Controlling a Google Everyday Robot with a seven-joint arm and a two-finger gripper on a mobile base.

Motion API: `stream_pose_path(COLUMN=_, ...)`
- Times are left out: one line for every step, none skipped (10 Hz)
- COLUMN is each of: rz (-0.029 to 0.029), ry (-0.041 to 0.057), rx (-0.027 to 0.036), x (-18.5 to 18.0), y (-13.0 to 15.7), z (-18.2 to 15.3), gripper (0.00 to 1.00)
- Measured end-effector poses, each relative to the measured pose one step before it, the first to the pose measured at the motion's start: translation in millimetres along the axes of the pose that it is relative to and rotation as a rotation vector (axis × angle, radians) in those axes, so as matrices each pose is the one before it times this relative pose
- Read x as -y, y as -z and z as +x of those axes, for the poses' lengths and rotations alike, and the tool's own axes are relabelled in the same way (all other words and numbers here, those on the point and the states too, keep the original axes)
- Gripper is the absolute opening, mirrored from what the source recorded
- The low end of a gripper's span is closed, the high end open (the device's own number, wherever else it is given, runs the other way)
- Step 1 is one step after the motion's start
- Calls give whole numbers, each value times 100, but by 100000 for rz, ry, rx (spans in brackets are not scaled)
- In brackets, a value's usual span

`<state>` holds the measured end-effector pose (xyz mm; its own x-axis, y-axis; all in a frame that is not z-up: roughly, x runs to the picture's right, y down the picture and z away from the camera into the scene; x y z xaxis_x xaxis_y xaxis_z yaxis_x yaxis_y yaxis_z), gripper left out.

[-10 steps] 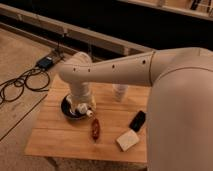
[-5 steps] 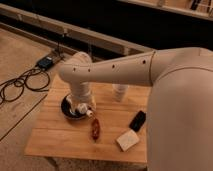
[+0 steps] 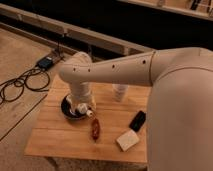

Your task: Place the eraser on the white sponge

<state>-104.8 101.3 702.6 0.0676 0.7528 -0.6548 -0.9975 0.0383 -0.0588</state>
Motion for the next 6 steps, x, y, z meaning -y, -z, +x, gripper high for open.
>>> stream_pose_path(rz=-39, ry=11, rx=-51, x=16, y=-24, z=-17, gripper=65)
stream_pose_path(rz=-198, ry=152, rx=-132, x=201, y=-209, z=-102, gripper=65)
stream_pose_path(rz=82, ry=-128, rx=779, x=751, y=-367, z=-516, gripper=65)
stream_pose_path(rz=1836, ry=-1091, rx=303, x=2017, y=-624, z=-607, gripper=65)
stream_pose_path(rz=1792, ry=-1684, rx=37, x=1903, y=-478, z=-396, gripper=65)
stream_pose_path(rz=1648, ry=-2978, rx=57, x=2204, y=-424, z=-365, gripper=65)
